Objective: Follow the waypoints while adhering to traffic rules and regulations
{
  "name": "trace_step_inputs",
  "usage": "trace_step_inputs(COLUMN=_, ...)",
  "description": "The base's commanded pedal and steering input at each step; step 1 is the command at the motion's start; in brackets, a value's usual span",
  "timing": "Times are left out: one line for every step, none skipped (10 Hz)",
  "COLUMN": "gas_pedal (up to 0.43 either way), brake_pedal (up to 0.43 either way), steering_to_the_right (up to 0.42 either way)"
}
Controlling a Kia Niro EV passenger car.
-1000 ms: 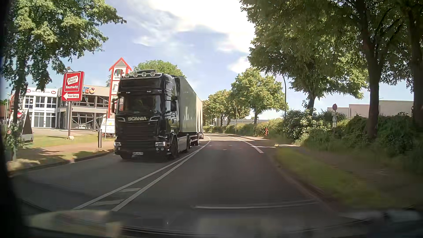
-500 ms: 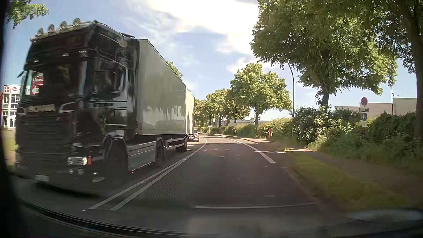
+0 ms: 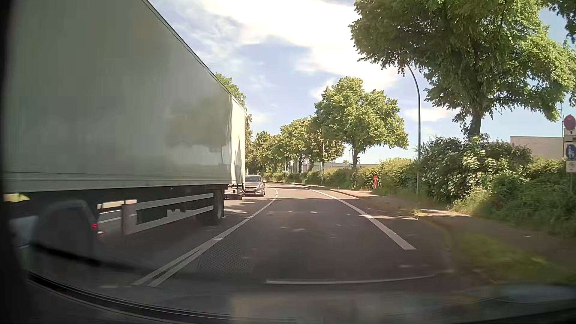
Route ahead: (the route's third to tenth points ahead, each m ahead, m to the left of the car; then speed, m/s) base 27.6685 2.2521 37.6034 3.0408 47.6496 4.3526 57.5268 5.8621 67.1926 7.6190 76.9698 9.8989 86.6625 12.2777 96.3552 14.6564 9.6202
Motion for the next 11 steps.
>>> trace_step_inputs(gas_pedal=0.24, brake_pedal=0.006, steering_to_the_right=0.002)
trace_step_inputs(gas_pedal=0.24, brake_pedal=0.006, steering_to_the_right=0.001)
trace_step_inputs(gas_pedal=0.24, brake_pedal=0.006, steering_to_the_right=0.0)
trace_step_inputs(gas_pedal=0.24, brake_pedal=0.006, steering_to_the_right=0.0)
trace_step_inputs(gas_pedal=0.24, brake_pedal=0.006, steering_to_the_right=-0.001)
trace_step_inputs(gas_pedal=0.24, brake_pedal=0.006, steering_to_the_right=-0.004)
trace_step_inputs(gas_pedal=0.24, brake_pedal=0.006, steering_to_the_right=-0.005)
trace_step_inputs(gas_pedal=0.24, brake_pedal=0.006, steering_to_the_right=-0.005)
trace_step_inputs(gas_pedal=0.24, brake_pedal=0.006, steering_to_the_right=-0.005)
trace_step_inputs(gas_pedal=0.228, brake_pedal=0.006, steering_to_the_right=-0.007)
trace_step_inputs(gas_pedal=0.228, brake_pedal=0.006, steering_to_the_right=-0.008)
